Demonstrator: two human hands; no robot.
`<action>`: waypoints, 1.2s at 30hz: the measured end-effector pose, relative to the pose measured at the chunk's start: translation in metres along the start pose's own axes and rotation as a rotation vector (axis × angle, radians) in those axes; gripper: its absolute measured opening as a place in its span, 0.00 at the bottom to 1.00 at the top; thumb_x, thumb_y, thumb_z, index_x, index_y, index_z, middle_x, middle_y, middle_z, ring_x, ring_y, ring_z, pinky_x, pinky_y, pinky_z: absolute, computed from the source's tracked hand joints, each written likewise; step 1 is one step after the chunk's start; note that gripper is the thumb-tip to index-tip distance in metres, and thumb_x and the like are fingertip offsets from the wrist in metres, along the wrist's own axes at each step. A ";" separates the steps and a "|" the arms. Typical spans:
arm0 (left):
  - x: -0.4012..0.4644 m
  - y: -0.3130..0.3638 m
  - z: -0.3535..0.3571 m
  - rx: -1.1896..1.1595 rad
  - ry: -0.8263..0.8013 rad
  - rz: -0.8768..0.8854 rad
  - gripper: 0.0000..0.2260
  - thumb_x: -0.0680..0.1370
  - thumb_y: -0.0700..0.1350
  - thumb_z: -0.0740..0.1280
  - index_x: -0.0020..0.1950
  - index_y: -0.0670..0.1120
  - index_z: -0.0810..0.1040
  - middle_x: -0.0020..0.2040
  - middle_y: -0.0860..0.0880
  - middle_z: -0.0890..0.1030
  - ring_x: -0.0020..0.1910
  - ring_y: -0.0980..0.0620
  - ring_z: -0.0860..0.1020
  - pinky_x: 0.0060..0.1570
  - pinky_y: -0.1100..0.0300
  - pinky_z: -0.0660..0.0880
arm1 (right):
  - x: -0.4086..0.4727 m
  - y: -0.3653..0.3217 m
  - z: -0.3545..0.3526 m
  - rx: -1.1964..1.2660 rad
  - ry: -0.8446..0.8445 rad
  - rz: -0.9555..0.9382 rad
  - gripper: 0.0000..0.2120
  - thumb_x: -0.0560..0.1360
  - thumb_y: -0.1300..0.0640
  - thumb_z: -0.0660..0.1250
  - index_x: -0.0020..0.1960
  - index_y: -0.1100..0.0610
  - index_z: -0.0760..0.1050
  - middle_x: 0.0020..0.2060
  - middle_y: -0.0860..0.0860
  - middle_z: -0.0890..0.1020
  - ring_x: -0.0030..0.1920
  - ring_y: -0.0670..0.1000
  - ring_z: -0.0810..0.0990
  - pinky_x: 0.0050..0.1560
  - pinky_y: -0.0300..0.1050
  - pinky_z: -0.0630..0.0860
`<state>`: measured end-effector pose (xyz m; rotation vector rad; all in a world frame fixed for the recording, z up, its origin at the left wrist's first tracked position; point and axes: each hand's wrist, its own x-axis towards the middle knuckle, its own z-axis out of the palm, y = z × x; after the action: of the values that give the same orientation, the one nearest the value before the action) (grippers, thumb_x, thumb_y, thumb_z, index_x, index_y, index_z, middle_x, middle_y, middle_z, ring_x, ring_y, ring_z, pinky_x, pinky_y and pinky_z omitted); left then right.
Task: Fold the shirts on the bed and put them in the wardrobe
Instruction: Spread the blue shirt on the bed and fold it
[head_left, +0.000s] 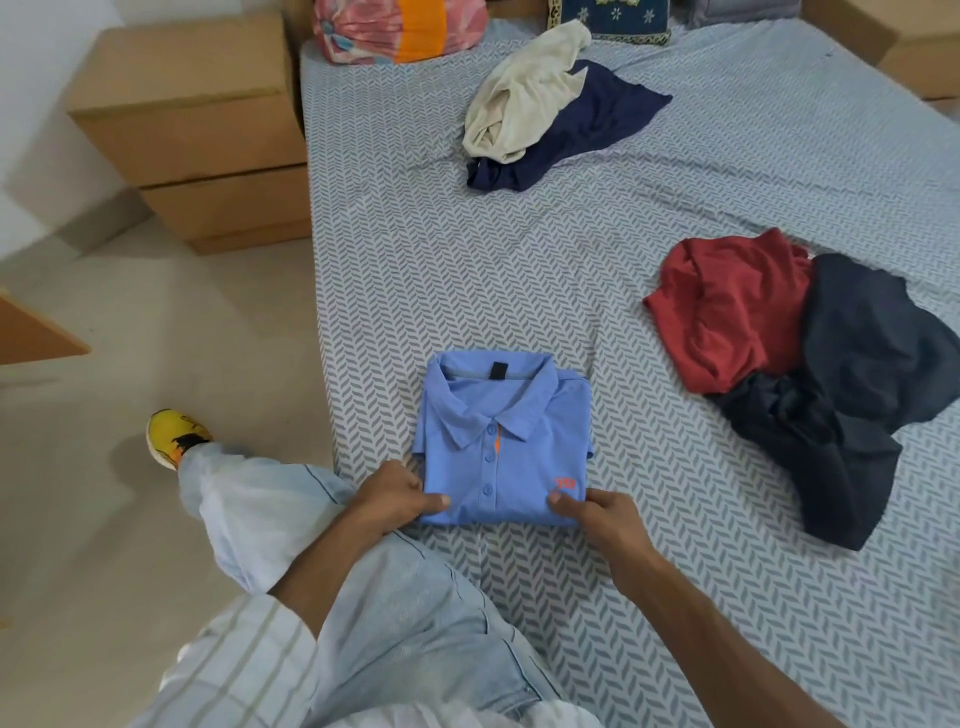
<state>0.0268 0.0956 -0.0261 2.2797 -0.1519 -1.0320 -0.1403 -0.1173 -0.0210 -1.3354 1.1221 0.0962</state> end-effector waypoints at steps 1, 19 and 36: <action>-0.002 0.000 0.000 0.019 0.018 -0.010 0.24 0.70 0.47 0.78 0.24 0.48 0.64 0.19 0.54 0.63 0.23 0.53 0.63 0.30 0.59 0.58 | 0.001 0.003 0.001 -0.070 0.039 -0.018 0.14 0.74 0.54 0.74 0.37 0.63 0.77 0.31 0.53 0.80 0.30 0.49 0.75 0.32 0.41 0.68; 0.003 0.001 0.000 -0.005 0.053 -0.007 0.21 0.71 0.47 0.77 0.26 0.47 0.68 0.24 0.52 0.67 0.27 0.53 0.66 0.29 0.60 0.60 | 0.065 -0.123 0.133 -1.054 -0.074 -0.644 0.22 0.78 0.44 0.63 0.31 0.56 0.67 0.23 0.50 0.67 0.24 0.49 0.65 0.26 0.43 0.61; 0.006 0.000 -0.002 -0.040 0.013 -0.037 0.20 0.71 0.45 0.77 0.26 0.48 0.68 0.21 0.55 0.66 0.23 0.56 0.66 0.27 0.63 0.62 | 0.115 -0.141 0.156 -0.526 -0.138 -0.300 0.26 0.80 0.50 0.65 0.28 0.55 0.61 0.21 0.52 0.62 0.24 0.51 0.62 0.30 0.44 0.62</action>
<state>0.0322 0.0946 -0.0289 2.2602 -0.0827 -1.0302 0.0992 -0.0973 -0.0260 -1.9205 0.7922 0.2723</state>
